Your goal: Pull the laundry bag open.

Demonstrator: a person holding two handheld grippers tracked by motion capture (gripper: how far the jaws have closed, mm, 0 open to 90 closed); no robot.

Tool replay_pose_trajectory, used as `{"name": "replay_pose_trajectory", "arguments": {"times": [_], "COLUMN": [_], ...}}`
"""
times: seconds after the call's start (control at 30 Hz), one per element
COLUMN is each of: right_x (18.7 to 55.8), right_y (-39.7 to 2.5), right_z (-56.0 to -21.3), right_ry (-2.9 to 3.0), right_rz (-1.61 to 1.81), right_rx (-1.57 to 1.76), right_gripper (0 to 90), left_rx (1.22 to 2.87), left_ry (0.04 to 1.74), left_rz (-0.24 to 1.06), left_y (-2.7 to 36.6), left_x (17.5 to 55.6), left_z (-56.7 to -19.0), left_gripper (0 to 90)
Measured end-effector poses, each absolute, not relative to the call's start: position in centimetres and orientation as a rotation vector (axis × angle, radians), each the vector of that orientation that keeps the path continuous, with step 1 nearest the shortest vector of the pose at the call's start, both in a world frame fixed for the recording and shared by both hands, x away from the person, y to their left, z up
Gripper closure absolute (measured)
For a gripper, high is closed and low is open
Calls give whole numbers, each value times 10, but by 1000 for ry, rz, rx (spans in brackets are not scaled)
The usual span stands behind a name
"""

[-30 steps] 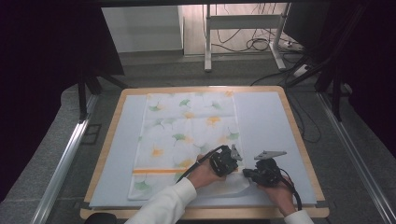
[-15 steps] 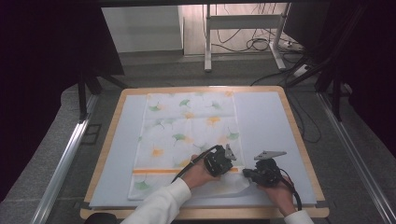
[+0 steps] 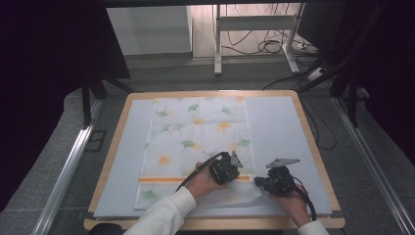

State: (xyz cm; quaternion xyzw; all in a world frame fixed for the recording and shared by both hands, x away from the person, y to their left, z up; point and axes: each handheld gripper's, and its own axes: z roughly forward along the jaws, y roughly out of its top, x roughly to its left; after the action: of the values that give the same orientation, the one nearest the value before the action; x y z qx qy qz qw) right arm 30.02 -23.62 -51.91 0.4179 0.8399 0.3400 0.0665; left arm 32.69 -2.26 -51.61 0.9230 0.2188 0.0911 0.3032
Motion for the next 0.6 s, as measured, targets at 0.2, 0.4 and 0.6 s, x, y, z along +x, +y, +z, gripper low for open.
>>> {"name": "replay_pose_trajectory", "arguments": {"times": [0.2,0.4,0.6], "right_x": [300,300,300], "right_y": [-236,-236,-236], "right_z": [-519,-519,-519], "right_ry": [2533,2532,2532], "right_rz": [1024,1025,1026], "right_rx": [1256,1257,1260], "right_gripper": [891,891,891], "left_rx": [2445,2446,2437], "left_ry": [588,603,626], "left_rz": [239,237,233], "left_y": [-18,-8,3], "left_x": [327,327,325], "left_z": [-516,-517,-518], "left_gripper": [900,900,900]}}
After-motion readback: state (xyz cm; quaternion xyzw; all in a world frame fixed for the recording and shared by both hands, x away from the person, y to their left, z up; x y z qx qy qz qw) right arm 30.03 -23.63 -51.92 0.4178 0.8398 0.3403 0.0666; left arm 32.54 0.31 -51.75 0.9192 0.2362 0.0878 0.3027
